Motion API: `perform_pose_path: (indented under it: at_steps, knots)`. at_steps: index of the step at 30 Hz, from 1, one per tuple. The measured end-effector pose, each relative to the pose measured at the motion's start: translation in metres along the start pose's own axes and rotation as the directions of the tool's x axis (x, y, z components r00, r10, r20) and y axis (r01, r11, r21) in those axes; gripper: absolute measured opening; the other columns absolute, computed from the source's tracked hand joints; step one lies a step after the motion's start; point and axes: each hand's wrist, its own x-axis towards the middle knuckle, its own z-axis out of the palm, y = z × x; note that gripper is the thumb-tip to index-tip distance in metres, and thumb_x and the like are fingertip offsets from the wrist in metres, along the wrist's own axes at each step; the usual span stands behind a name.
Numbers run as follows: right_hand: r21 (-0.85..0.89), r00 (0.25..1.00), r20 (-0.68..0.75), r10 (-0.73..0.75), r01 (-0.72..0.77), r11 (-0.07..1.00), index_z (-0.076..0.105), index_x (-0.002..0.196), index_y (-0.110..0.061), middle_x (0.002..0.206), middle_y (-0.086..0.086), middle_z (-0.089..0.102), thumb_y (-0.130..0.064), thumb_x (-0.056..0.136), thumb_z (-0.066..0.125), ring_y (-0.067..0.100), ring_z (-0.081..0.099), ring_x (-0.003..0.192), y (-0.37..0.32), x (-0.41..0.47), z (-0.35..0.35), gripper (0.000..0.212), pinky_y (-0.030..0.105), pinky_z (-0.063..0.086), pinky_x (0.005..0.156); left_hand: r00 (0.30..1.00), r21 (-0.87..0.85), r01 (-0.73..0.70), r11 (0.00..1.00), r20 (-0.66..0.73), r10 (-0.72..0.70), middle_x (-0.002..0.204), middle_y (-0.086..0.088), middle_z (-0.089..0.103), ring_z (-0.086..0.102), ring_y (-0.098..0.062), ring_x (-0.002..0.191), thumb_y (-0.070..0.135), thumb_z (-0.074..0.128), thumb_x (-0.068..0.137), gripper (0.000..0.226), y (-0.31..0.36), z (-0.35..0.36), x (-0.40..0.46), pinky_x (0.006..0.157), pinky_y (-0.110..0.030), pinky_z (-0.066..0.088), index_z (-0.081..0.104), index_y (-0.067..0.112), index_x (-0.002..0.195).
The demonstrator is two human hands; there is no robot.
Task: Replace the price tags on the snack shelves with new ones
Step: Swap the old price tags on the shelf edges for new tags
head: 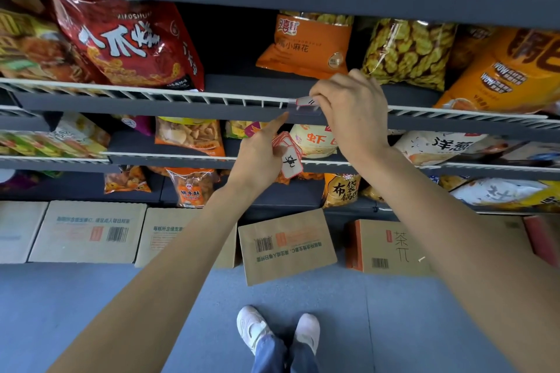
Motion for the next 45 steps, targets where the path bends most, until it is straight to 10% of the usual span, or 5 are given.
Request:
perform_pose_path:
  at_steps: [10,18,27,38,45]
  knots:
    - [0.103,0.986,0.15,0.072,-0.088,0.991,0.07,0.1,-0.005,0.088,0.012,0.064,0.008,0.071,0.071,0.027,0.063,0.08,0.0,-0.013,0.018,0.032,0.03,0.052,0.057,1.0,-0.003,-0.018,1.0,0.018,0.018,0.109,-0.009,0.064,0.049,-0.004,0.051,0.007,0.05,0.094,0.06,-0.003,-0.002,0.004,0.047,-0.003,0.042,0.028,0.027,0.146]
    - [0.014,0.998,0.055,-0.009,0.008,1.0,0.068,0.078,-0.01,0.07,0.005,0.06,-0.003,0.062,0.081,0.022,0.058,0.066,-0.001,-0.017,0.022,0.022,0.022,0.04,0.043,0.999,-0.026,-0.031,0.999,0.024,0.031,0.062,0.006,0.042,0.044,0.006,0.036,0.005,0.049,0.094,0.058,-0.001,-0.007,0.004,0.041,-0.007,0.036,0.031,0.027,0.145]
    - [-0.07,1.0,0.009,-0.018,0.018,0.997,0.07,0.074,-0.015,0.077,0.001,0.062,-0.006,0.064,0.072,0.015,0.057,0.054,-0.001,-0.021,0.026,0.014,0.017,0.028,0.04,0.999,-0.018,-0.05,0.999,0.021,0.05,0.058,0.007,0.041,0.042,0.003,0.035,0.006,0.05,0.094,0.058,-0.002,-0.007,0.006,0.039,-0.008,0.034,0.031,0.027,0.145]
    - [-0.129,0.998,0.048,-0.051,0.057,0.99,0.071,0.085,-0.013,0.082,0.003,0.064,-0.004,0.063,0.066,0.019,0.061,0.063,-0.002,-0.027,0.021,0.024,0.021,0.037,0.041,0.999,0.067,-0.05,0.996,-0.002,0.05,0.122,-0.018,0.06,0.059,-0.01,0.059,0.01,0.049,0.095,0.059,0.004,-0.008,0.004,0.056,-0.004,0.044,0.026,0.029,0.146]
    - [-0.137,0.998,0.049,0.036,-0.029,0.99,0.067,0.088,-0.016,0.069,0.0,0.063,-0.007,0.066,0.075,0.017,0.059,0.058,-0.001,-0.023,0.018,0.025,0.019,0.029,0.04,0.993,0.427,-0.095,0.899,-0.026,0.117,0.059,-0.01,0.052,0.054,-0.023,0.052,-0.005,0.049,0.09,0.082,0.004,-0.006,0.002,0.058,-0.04,0.056,0.006,0.032,0.149]
